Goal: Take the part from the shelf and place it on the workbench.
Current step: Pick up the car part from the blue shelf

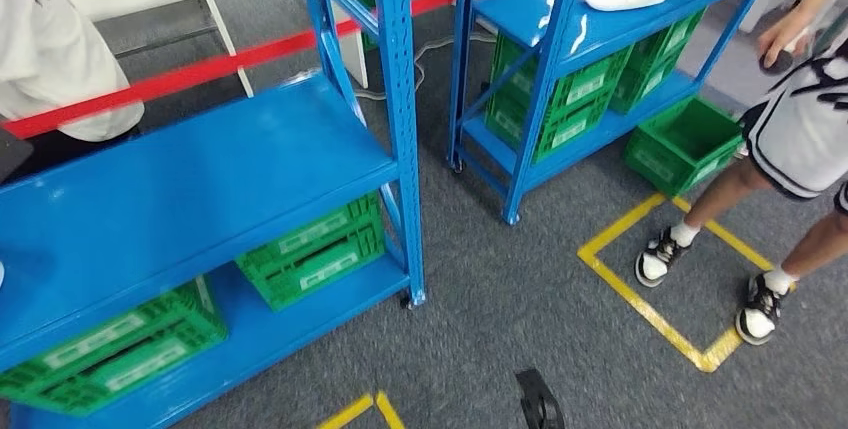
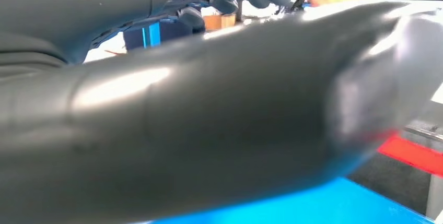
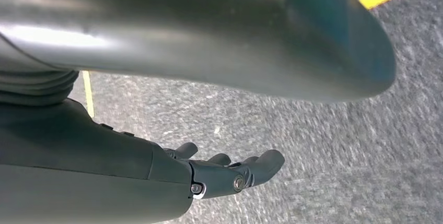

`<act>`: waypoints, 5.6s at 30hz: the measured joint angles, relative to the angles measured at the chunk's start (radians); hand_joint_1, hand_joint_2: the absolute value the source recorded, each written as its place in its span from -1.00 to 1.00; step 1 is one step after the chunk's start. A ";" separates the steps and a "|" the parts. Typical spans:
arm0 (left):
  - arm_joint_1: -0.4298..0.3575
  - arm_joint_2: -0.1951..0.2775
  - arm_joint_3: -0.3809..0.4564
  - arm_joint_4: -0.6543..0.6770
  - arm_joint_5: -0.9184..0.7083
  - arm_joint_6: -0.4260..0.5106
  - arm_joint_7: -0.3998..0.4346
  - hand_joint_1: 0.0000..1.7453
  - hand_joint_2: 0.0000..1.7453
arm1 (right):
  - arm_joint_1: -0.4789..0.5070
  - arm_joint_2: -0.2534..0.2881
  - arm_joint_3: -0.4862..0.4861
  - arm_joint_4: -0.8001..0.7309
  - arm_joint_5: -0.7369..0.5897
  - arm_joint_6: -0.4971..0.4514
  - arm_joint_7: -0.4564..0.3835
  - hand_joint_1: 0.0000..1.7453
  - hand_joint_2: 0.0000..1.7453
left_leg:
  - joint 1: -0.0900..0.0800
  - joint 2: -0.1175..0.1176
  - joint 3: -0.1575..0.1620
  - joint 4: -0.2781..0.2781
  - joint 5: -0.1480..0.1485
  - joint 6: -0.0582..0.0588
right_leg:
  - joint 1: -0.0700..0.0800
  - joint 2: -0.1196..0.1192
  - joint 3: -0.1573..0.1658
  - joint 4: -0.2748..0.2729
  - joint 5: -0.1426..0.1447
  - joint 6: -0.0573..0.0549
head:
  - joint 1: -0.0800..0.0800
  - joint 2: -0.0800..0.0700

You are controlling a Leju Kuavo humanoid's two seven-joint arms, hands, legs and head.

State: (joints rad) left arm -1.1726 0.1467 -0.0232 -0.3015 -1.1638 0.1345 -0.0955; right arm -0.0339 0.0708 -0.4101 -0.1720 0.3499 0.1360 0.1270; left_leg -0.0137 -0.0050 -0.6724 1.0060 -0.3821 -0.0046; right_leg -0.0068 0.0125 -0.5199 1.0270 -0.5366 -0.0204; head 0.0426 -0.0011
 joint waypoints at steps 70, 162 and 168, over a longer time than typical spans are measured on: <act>0.116 0.180 -0.023 0.040 0.091 -0.433 0.242 -1.00 1.00 | 0.000 -0.001 -0.016 0.002 0.024 0.006 0.000 -1.00 -1.00 | 0.008 0.001 0.178 -0.027 -0.142 -0.022 | -0.002 -0.002 -0.150 0.001 0.135 -0.013 | 0.009 0.000; 0.295 0.010 -0.046 -0.818 1.349 -0.209 -0.283 1.00 1.00 | 0.000 -0.006 -0.099 0.002 0.059 -0.010 -0.020 -1.00 -1.00 | 0.029 0.012 0.166 -0.023 -0.113 0.005 | -0.021 -0.008 -0.232 0.229 0.044 0.046 | 0.013 0.000; 0.300 0.016 -0.069 -0.839 1.348 -0.206 -0.278 1.00 1.00 | -0.001 -0.006 -0.104 0.002 0.049 -0.011 -0.014 -1.00 -1.00 | 0.034 0.003 0.125 0.037 -0.138 -0.039 | -0.026 -0.002 -0.145 0.066 0.080 0.029 | 0.016 0.000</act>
State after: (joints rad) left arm -0.8730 0.1624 -0.0920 -1.1400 0.1839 -0.0717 -0.3739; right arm -0.0347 0.0652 -0.5140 -0.1698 0.3994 0.1249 0.1133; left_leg 0.0203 -0.0016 -0.5478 1.0431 -0.5205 -0.0433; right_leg -0.0323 0.0108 -0.6648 1.0931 -0.4567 0.0084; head 0.0587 -0.0010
